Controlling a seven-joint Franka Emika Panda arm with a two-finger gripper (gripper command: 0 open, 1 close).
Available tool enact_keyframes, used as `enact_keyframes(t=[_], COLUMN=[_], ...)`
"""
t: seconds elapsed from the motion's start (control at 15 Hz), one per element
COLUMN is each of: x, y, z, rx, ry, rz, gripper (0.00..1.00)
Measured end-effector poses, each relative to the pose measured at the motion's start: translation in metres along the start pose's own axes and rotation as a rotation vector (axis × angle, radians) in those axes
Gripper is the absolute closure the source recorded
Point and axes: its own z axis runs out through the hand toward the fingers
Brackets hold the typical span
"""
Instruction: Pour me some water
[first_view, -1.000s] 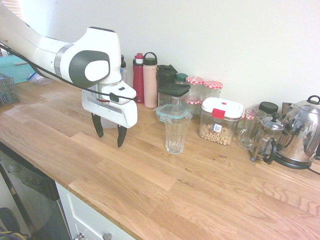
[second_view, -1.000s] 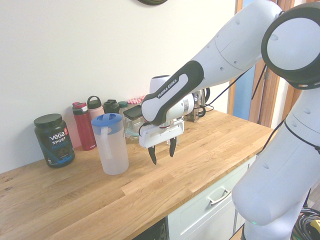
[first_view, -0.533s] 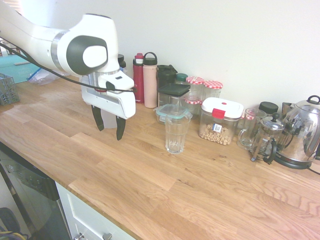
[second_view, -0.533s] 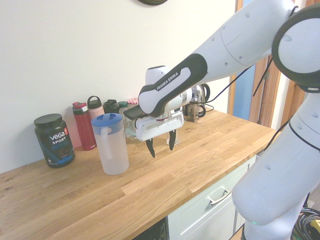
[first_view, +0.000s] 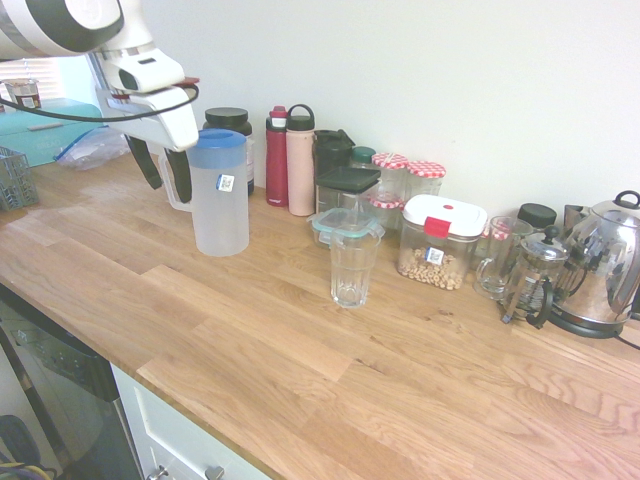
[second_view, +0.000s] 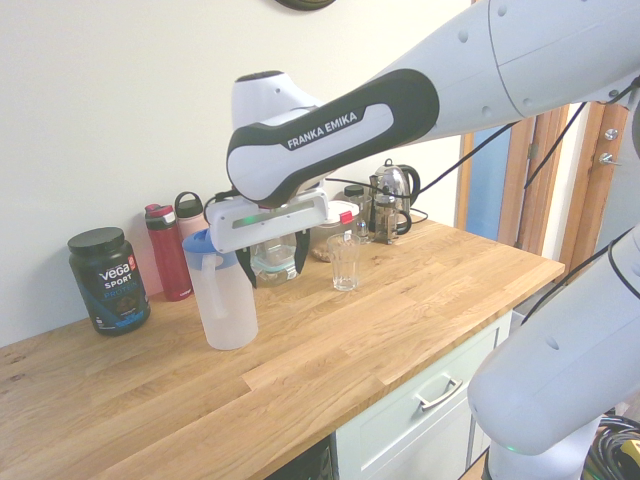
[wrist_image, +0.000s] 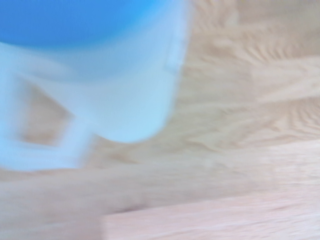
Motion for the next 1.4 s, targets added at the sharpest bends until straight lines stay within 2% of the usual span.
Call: enact_keyframes(t=[0.2,0.4,1.0,1.07,1.4], x=[-0.034,-0.050,-0.018,-0.013,0.012], y=[-0.027,-0.064,-0.124,-0.128,-0.129], z=[-0.015,-0.011,0.049,0.056,0.065], rx=[0.013,0.009,-0.027,-0.024,-0.024], ry=[0.016,0.013,0.004,0.003,-0.001], rz=[0.038,0.080,0.189,0.201,0.257], gripper=[0.00,0.00,0.00,1.00,1.00])
